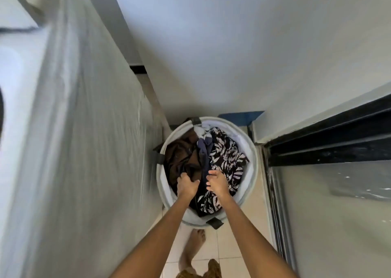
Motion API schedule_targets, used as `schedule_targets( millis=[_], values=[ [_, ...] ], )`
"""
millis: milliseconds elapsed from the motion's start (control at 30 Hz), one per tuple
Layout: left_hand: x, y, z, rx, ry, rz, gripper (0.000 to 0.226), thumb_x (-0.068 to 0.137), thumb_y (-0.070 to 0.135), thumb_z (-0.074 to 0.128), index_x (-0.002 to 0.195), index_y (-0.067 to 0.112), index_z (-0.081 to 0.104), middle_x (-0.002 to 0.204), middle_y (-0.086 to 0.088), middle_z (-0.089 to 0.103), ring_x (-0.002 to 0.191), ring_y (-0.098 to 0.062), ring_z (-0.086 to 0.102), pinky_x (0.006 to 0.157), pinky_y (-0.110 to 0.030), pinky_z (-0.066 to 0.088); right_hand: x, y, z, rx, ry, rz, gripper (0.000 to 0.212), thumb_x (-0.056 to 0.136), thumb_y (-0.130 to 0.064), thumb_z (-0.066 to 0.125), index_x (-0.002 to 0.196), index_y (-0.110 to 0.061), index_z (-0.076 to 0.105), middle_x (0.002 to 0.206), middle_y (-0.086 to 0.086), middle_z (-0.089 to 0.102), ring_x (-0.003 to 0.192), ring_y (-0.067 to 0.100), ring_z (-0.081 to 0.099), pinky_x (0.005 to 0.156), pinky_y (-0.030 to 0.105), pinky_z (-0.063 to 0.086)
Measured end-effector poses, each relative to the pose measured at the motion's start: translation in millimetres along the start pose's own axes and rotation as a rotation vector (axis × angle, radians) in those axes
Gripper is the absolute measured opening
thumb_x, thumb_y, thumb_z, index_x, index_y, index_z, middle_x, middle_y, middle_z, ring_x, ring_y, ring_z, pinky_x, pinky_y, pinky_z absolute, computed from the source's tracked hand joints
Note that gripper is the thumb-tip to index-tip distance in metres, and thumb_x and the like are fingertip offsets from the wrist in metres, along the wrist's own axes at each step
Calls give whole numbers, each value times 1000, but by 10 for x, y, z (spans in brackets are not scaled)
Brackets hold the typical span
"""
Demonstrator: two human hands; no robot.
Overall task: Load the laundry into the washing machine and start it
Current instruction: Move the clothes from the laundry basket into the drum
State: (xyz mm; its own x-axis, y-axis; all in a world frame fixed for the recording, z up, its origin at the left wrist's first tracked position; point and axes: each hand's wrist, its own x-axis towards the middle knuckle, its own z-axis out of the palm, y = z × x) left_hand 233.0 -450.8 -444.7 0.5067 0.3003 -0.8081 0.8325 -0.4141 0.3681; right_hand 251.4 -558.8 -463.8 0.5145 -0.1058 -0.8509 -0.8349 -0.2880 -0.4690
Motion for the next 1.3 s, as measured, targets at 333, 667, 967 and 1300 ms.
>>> schedule_targets(
  millis=[333, 667, 967, 1300],
  values=[
    [607, -259, 151, -103, 193, 126, 20, 96, 9, 43, 96, 12, 63, 110, -9, 62, 98, -25, 60, 78, -32, 46, 603, 82, 225, -354, 108, -310, 72, 79, -56, 66, 139, -26, 42, 138, 2, 40, 121, 23, 49, 93, 40, 47],
    [578, -229, 8, -535, 150, 115, 63, 92, 43, 52, 144, 20, 26, 142, -9, 41, 125, -24, 47, 98, -35, 44, 382, -62, 516, -192, -113, -371, 38, 88, 1, 45, 119, -19, 52, 115, 7, 61, 102, 20, 58, 88, 37, 48],
    [881, 123, 2, 422, 292, 405, 34, 93, 31, 56, 124, 19, 51, 122, -7, 54, 112, -27, 54, 81, -39, 47, 770, -141, 371, -233, 291, -386, 60, 91, -12, 55, 144, -25, 30, 108, 5, 63, 97, 24, 60, 79, 35, 46],
    [961, 256, -376, 346, 389, 425, 24, 93, 13, 52, 112, 12, 66, 116, -13, 61, 107, -31, 59, 86, -39, 47, 522, -800, 40, 93, 407, -464, 19, 98, -12, 37, 104, -9, 55, 98, 8, 55, 88, 22, 53, 75, 31, 36]
  ],
)
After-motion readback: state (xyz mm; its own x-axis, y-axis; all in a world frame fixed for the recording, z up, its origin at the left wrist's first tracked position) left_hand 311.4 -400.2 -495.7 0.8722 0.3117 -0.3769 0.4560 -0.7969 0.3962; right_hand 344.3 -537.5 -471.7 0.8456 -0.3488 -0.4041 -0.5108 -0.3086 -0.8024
